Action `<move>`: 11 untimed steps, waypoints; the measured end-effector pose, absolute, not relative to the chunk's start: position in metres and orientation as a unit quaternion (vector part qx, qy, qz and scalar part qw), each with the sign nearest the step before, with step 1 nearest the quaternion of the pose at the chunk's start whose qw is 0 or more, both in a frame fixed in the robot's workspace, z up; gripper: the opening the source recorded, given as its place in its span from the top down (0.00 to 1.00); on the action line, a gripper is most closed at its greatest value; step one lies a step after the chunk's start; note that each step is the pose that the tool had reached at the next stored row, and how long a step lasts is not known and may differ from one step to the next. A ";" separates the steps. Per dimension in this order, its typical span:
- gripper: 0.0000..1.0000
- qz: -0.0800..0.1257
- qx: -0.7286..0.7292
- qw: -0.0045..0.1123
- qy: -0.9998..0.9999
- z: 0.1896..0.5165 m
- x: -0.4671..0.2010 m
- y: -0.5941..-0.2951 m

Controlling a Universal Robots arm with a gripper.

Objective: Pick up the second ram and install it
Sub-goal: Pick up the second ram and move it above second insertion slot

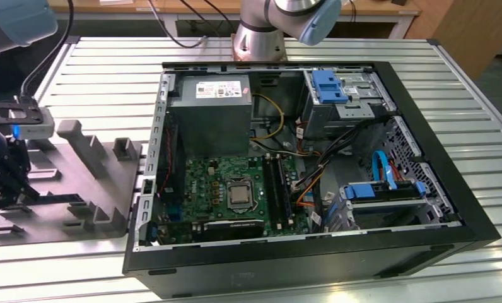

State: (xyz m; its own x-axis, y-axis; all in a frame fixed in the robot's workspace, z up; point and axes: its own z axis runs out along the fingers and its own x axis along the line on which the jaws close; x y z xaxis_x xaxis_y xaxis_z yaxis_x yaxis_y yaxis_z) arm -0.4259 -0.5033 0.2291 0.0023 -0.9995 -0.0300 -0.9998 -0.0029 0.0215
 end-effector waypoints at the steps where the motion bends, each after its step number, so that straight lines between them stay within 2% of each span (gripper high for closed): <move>1: 0.89 0.018 -0.708 0.003 0.706 0.230 -0.426 -0.503; 11: 0.89 0.019 -0.708 0.004 0.706 0.241 -0.426 -0.503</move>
